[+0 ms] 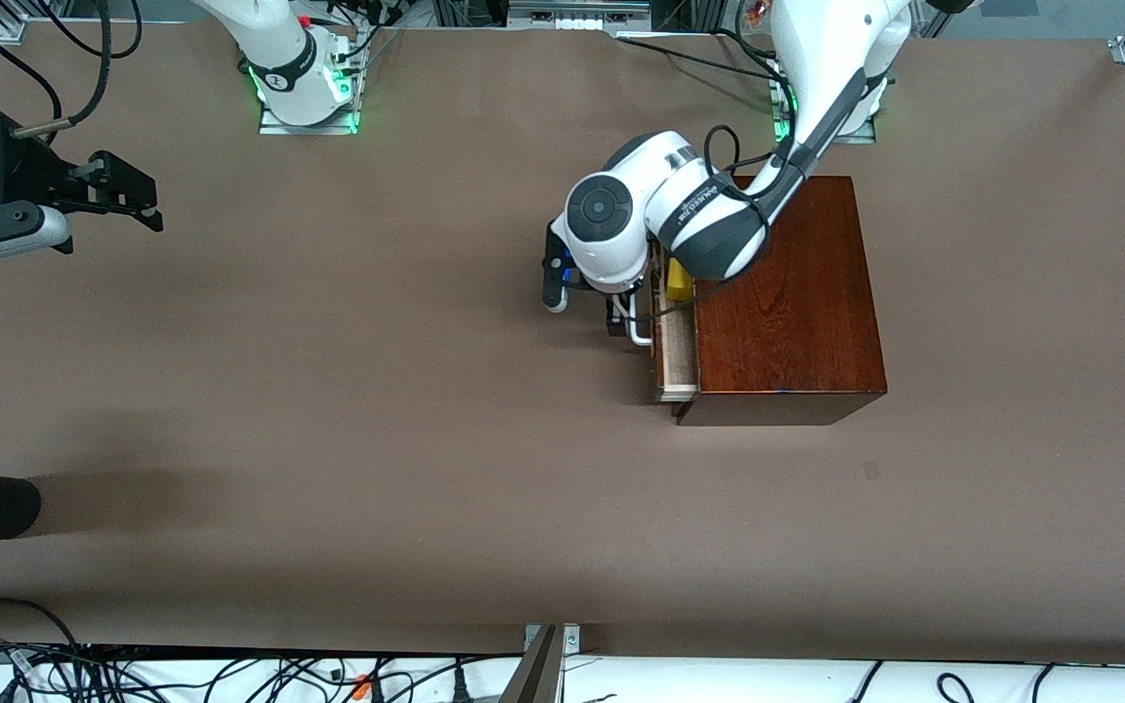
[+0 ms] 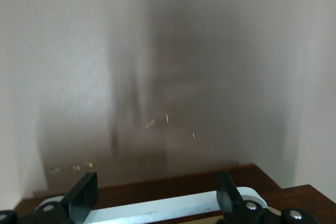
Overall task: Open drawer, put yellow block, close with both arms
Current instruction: 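Push the drawer shut into the wooden box with the left gripper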
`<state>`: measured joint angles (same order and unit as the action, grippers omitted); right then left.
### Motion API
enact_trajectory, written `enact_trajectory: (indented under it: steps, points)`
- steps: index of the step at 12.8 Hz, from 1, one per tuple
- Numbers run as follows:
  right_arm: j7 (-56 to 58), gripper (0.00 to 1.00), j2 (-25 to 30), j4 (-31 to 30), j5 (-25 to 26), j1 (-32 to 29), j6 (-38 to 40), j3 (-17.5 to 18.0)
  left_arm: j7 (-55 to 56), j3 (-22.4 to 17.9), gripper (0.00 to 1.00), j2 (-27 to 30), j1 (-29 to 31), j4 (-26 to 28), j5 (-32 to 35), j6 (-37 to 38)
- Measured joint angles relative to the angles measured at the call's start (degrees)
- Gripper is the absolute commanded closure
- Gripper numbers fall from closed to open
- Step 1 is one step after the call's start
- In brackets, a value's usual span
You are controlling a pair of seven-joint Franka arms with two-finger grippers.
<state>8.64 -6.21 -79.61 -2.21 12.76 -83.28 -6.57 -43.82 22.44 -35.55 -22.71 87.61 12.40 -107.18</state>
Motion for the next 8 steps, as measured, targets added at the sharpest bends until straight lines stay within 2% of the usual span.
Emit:
enact_trajectory:
  steps: [8]
  points:
    - [-1.3,0.0,0.0,0.0,0.3,-0.1,0.0,-0.1,-0.4,0.2,0.0,0.0,2.2,0.0,0.0,1.5]
